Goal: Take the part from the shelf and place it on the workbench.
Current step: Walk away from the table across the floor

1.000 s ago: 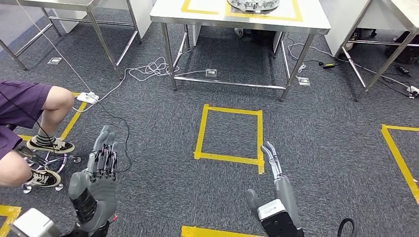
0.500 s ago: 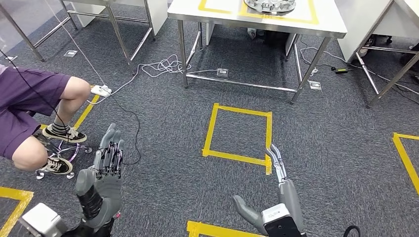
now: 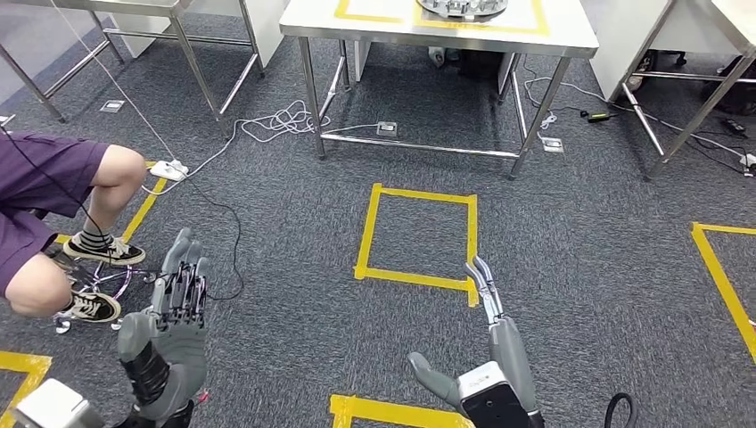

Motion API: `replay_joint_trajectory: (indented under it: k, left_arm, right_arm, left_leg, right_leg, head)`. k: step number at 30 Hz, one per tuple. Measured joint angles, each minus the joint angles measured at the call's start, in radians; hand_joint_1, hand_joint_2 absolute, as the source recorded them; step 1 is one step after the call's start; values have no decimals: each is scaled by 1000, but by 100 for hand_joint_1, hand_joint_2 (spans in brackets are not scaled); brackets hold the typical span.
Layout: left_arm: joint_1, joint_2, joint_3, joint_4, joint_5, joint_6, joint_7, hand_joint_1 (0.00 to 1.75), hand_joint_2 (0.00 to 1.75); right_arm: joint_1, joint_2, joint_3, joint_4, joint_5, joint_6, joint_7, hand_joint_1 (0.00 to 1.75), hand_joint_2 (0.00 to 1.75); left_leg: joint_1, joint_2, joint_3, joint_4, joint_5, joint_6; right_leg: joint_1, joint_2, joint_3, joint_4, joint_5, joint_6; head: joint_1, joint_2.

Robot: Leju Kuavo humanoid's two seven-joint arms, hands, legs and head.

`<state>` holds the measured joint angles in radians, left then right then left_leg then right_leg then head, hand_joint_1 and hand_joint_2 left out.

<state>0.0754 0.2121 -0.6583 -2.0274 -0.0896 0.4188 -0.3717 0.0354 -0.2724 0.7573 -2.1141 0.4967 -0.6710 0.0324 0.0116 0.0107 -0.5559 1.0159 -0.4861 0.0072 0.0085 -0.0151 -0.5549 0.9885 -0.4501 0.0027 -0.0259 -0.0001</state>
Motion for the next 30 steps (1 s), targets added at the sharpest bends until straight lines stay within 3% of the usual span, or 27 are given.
replay_joint_trajectory:
  k: [3,5,8,9,10,11,12,14,16,18,20,21,23,25,26,27,28,30]
  left_arm:
    - [0,0,1,0,0,0,0,0,0]
    - [0,0,2,0,0,-1,0,0,0]
    - [1,0,3,0,0,-1,0,0,0]
    - [1,0,3,0,0,-1,0,0,0]
    - [2,0,3,0,0,-1,0,0,0]
    - [2,0,4,1,0,-2,-1,0,0]
    - [3,0,4,1,0,-2,-2,0,0]
    - [3,0,4,0,2,-2,-4,0,0]
    - [2,0,5,0,4,-2,-5,0,0]
    - [3,0,5,0,6,-3,-6,0,0]
    - [4,0,6,0,8,-4,-8,0,0]
    - [4,0,7,0,8,-4,-8,0,0]
    - [4,0,7,1,8,-4,-9,0,0]
    - [7,1,7,2,8,-4,-8,0,0]
    - [8,1,7,3,8,-4,-8,0,0]
    - [10,2,7,3,8,-4,-8,0,0]
    - [10,2,8,3,8,-4,-8,0,0]
    - [9,2,8,3,8,-4,-9,0,0]
  right_arm:
    - [0,0,2,0,3,0,1,0,175]
    - [0,0,3,0,6,-1,2,0,175]
    - [1,0,4,0,10,-2,4,0,175]
    - [2,0,5,0,12,-2,5,0,175]
    - [2,0,5,0,13,-2,5,0,175]
    - [2,0,6,0,15,-2,6,0,175]
    - [2,0,6,0,17,-2,6,0,175]
    - [2,0,6,0,19,-2,6,0,175]
    - [1,0,7,0,23,-2,6,0,175]
    - [0,0,7,0,25,-2,6,0,175]
    - [-2,1,7,0,27,-2,5,0,175]
    - [-3,1,7,0,28,-2,5,0,175]
    - [-4,2,7,1,28,-1,5,0,175]
    - [-3,2,7,2,28,-1,5,0,175]
    - [-4,2,7,2,28,-1,5,0,175]
    - [-4,3,7,3,28,-1,5,0,175]
    - [-4,3,7,4,28,-1,5,0,175]
    - [-4,4,7,4,28,-1,5,0,175]
  left_leg:
    - [-4,-5,9,-22,3,18]
    - [1,-9,15,-28,11,29]
    - [4,-17,10,-28,19,37]
    - [4,-21,7,-26,20,37]
    - [4,-26,5,-24,20,37]
    - [4,-32,4,-21,20,36]
    - [4,-38,4,-19,19,35]
    - [5,-51,0,-15,19,29]
    - [8,-64,-12,-13,25,15]
    - [13,-77,-22,-16,33,-2]
    - [13,-64,-36,-2,23,-12]
    - [13,-49,-54,32,3,-15]
    - [12,-25,-114,153,-56,-20]
    - [12,-20,-161,251,-86,-24]
    - [12,-19,-157,250,-77,-24]
    - [12,-14,-133,210,-52,-22]
    - [11,0,-91,141,-23,-20]
    - [6,32,-22,22,5,-10]
  right_leg:
    - [0,-3,-4,2,1,18]
    - [-3,-1,-21,31,-22,32]
    - [-12,5,-94,203,-116,48]
    - [-15,5,-116,259,-134,51]
    - [-17,5,-126,284,-134,53]
    - [-20,6,-118,270,-116,53]
    - [-22,9,-94,219,-82,52]
    - [-26,39,-31,86,-28,45]
    - [-24,63,3,17,-17,36]
    - [-21,54,6,6,-15,27]
    - [-23,35,12,-8,-7,14]
    - [-24,25,14,-16,-4,8]
    - [-21,7,12,-18,-2,1]
    - [-18,-12,7,-15,-2,-1]
    - [-17,-21,5,-13,-2,-1]
    - [-16,-30,3,-10,-3,0]
    - [-15,-38,4,-7,-4,2]
    - [-11,-52,3,0,-8,11]
  head:
    - [-1,0]
    - [1,0]
    - [18,0]
    - [22,0]
    - [25,0]
    - [29,0]
    - [32,0]
    - [36,0]
    - [39,0]
    - [41,0]
    - [38,0]
    - [32,0]
    - [18,0]
    - [10,0]
    - [7,0]
    - [3,0]
    - [-1,0]
    - [-7,0]
